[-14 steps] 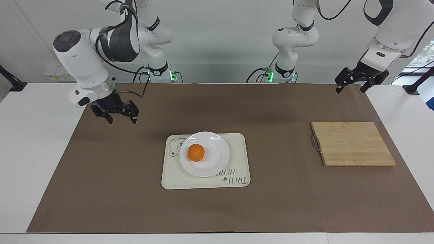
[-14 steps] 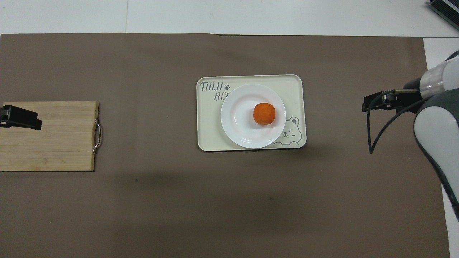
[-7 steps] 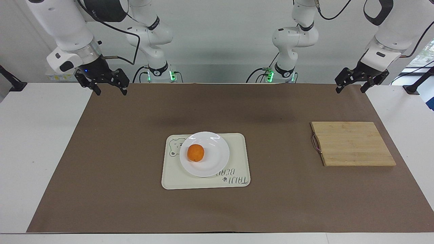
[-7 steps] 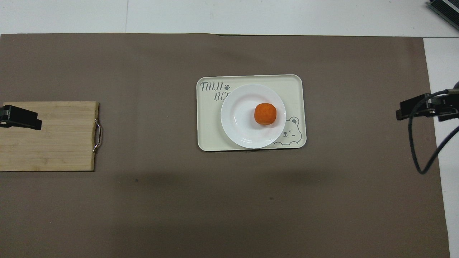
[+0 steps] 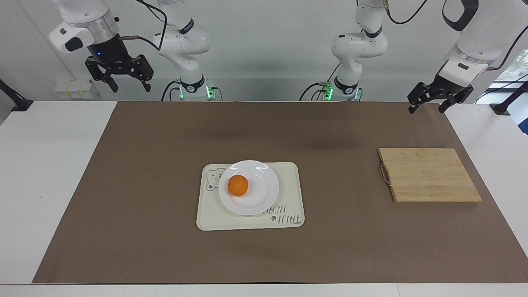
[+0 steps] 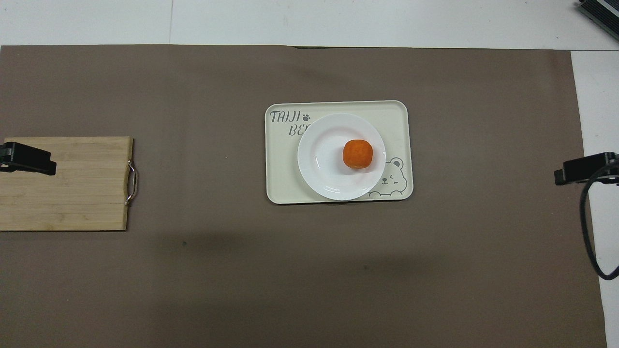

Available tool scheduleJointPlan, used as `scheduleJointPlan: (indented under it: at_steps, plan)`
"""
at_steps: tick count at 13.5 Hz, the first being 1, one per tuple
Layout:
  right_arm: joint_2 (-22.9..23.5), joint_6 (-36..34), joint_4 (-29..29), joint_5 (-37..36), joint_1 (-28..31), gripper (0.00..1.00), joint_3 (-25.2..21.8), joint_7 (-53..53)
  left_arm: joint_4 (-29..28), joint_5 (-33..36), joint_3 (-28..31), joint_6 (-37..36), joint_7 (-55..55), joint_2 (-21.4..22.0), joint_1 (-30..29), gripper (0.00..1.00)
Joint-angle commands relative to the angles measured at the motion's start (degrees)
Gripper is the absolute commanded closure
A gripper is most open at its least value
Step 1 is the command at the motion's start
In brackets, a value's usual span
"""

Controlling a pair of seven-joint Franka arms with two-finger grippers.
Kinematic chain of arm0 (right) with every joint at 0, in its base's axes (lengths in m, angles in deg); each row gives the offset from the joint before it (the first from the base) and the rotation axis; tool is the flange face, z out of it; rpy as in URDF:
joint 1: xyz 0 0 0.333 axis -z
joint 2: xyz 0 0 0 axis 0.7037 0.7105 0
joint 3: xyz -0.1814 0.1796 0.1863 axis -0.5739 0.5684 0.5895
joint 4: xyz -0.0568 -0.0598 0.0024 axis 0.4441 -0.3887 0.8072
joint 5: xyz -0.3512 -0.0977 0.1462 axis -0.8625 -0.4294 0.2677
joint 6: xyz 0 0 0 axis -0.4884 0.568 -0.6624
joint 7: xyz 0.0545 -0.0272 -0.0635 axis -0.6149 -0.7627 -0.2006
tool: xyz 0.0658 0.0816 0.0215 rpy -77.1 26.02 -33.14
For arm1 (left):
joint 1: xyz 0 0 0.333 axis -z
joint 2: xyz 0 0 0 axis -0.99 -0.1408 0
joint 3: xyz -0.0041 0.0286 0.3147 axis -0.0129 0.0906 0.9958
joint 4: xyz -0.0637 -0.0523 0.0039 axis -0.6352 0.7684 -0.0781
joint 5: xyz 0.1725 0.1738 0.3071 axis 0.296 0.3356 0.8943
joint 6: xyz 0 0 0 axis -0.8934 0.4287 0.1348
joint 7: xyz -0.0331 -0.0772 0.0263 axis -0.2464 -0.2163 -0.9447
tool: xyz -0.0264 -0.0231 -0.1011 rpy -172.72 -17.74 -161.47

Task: Place orange and plate with both arms

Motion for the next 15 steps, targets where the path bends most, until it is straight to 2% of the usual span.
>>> scheduleJointPlan:
  at_steps: [1, 15]
  plan:
    - [-1.9, 1.6, 3.4, -1.2, 0.5, 0.00, 0.3, 4.2, 1.7, -0.6, -0.3, -1.6, 0.6, -0.7, -0.6, 0.00]
    - [-2.0, 5.3, 5.1, -4.0, 0.5, 0.00, 0.3, 6.4, 1.7, -0.6, -0.3, -1.6, 0.6, -0.7, -0.6, 0.00]
